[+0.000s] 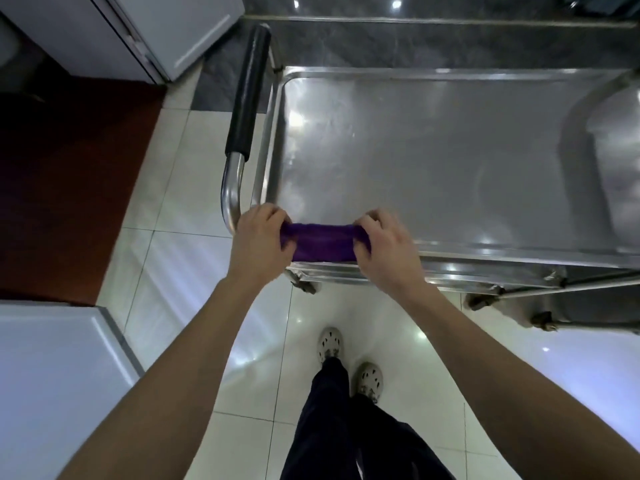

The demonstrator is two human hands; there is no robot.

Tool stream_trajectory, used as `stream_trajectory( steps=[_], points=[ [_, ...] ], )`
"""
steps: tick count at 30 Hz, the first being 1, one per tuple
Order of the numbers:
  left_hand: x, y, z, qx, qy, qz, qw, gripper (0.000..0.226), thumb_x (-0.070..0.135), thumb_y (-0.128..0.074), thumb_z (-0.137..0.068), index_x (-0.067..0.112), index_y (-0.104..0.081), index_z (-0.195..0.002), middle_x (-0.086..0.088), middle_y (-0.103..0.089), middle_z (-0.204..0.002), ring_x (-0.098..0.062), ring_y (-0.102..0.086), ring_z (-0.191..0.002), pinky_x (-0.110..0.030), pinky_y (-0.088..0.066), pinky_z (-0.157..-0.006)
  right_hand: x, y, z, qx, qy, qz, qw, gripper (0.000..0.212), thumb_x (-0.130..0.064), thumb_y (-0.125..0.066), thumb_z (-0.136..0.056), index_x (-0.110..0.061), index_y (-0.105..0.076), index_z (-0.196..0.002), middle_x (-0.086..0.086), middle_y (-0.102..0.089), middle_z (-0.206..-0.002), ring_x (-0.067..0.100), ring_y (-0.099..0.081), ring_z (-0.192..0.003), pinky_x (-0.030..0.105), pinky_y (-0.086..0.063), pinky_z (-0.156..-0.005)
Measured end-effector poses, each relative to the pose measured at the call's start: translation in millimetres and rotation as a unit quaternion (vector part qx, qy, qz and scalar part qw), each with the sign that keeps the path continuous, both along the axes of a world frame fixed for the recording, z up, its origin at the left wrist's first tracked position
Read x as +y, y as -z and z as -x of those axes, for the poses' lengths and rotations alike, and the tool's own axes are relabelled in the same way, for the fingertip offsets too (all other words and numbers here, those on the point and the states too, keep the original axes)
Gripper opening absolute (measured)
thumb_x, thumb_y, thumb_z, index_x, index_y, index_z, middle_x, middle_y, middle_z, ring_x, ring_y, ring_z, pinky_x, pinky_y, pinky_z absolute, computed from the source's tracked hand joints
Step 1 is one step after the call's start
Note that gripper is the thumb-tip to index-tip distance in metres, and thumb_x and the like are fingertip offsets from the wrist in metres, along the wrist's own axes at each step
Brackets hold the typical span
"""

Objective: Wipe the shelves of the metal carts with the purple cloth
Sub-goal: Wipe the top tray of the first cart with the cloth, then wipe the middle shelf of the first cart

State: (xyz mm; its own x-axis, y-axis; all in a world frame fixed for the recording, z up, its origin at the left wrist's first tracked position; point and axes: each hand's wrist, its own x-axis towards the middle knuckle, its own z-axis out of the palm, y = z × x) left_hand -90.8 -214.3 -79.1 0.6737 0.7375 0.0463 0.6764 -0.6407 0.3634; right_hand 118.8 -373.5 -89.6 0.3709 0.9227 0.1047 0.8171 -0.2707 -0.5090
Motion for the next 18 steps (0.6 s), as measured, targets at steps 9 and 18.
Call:
stream_trajectory(
  steps=[9,18],
  points=[
    [-76,54,56,-0.039,-0.111,0.272,0.955,0.025,0.032,-0.088,-0.088,0.038,-0.063,-0.09,0.016,-0.072,-0.09,-0.003,-0.068,-0.085,-0.016,-0.048,-0.066,-92,56,50,0.16,0.106,0.024,0.981,0.034,-0.024,-0.067,-0.106,-0.026,-0.048,-0.135,-0.001,-0.07,-0.112,0.022,-0.065,-0.1,0.037,-0.056,-0.086],
    [-64,198,30,-0.08,-0.11,0.283,0.95,0.037,0.023,-0.076,-0.097,0.027,-0.048,-0.121,0.008,-0.066,-0.107,-0.007,-0.066,-0.089,-0.015,-0.051,-0.058,-86,182,48,0.159,0.165,0.04,0.973,0.018,-0.019,-0.045,-0.114,-0.031,-0.032,-0.116,-0.002,-0.06,-0.089,0.023,-0.061,-0.069,0.039,-0.045,-0.057]
  ],
)
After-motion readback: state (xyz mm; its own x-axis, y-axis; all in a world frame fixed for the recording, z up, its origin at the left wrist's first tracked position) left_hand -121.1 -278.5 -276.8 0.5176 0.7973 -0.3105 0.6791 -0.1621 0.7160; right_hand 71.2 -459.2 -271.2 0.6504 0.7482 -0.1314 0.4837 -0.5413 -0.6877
